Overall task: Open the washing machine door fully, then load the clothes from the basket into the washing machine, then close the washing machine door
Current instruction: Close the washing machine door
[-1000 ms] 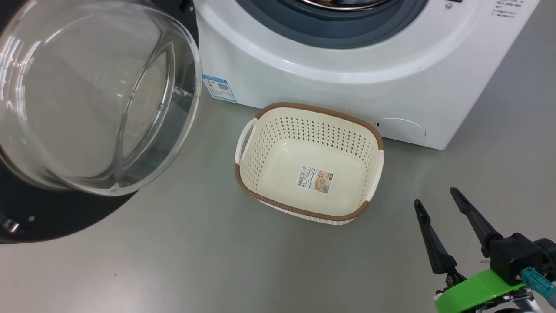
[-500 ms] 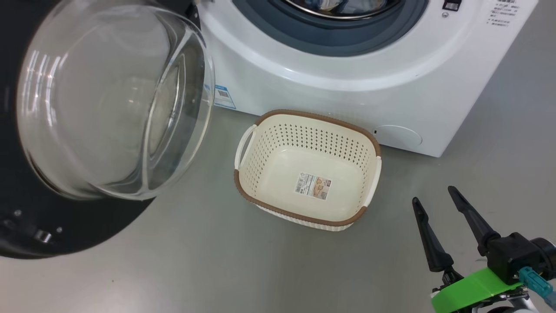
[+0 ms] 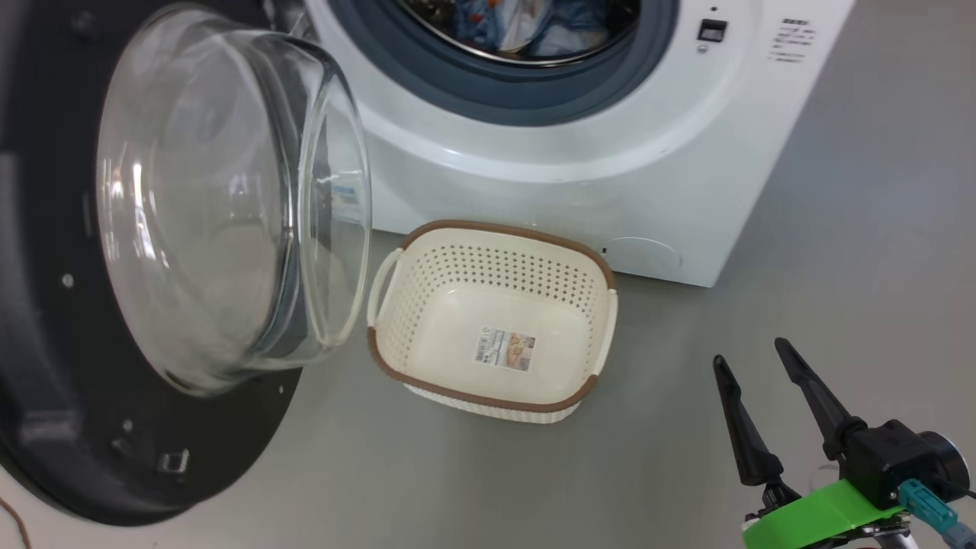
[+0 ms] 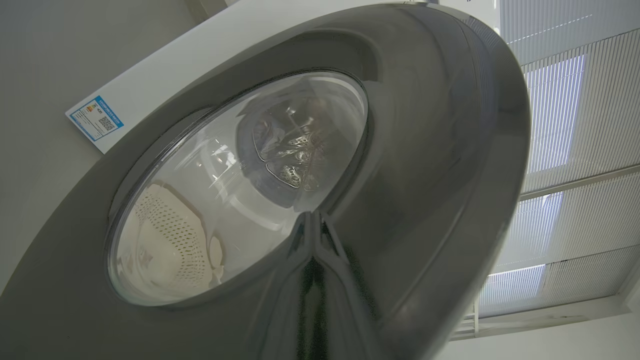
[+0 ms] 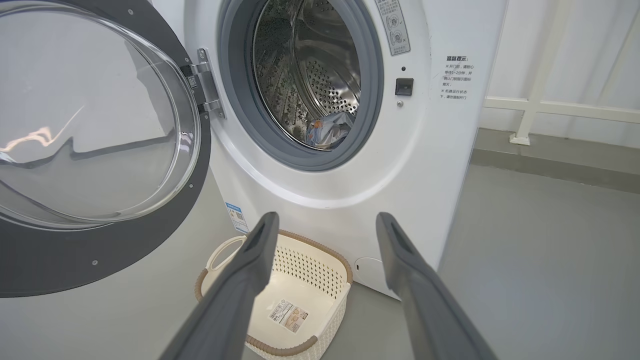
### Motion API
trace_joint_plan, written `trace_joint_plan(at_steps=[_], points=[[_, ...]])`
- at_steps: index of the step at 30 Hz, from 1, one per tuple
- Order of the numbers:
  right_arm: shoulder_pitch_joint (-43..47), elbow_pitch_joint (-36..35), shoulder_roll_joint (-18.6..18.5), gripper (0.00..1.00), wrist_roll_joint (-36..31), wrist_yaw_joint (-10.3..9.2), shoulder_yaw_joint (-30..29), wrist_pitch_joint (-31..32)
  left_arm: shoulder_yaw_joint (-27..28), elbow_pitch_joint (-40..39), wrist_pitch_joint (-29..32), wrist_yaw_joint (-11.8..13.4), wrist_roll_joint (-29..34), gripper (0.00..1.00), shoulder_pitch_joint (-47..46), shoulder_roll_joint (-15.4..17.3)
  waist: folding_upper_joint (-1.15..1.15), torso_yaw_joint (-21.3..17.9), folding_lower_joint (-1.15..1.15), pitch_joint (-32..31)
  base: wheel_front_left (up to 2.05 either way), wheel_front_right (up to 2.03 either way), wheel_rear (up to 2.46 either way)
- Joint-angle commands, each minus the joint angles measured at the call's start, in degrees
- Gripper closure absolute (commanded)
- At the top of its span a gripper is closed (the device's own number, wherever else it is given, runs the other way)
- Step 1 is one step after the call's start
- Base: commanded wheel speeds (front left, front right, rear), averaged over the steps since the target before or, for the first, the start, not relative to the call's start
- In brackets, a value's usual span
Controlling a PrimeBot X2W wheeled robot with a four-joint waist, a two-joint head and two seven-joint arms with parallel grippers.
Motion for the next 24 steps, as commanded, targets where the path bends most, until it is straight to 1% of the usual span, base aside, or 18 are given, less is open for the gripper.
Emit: trace_joint_plan(at_steps=[1,11,12,24], points=[[0.2,-1.1,0.2,0.0,0.4,0.51,1.5,-0.9,1.8,-2.6,0.7,0.3,-0.3,1.0,-0.7,2.3,0.0,-2.0,0.0,-1.2,0.0,0.0,0.0],[0.0,0.2,0.9,0.0,0.8,0.51,1.2,-2.7,-0.1,-8.8,2.3,1.4,-1.0,1.0,0.8,1.1,0.0,-8.9,0.0,-1.1,0.0,0.0,0.0],[0.0,0.2,0.9,0.0,0.8,0.51,1.2,-2.7,-0.1,-8.8,2.3,1.4,-1.0,1.0,0.8,1.1,0.0,-8.9,0.0,-1.1,0.0,0.0,0.0],[-0.9,2.0,1.2,0.0,2.4,0.51,1.5,-4.7,-2.8,-10.7,3.0,1.7,-1.8,1.0,-1.8,-1.7,0.0,-18.0,0.0,-0.3,0.0,0.0,0.0]])
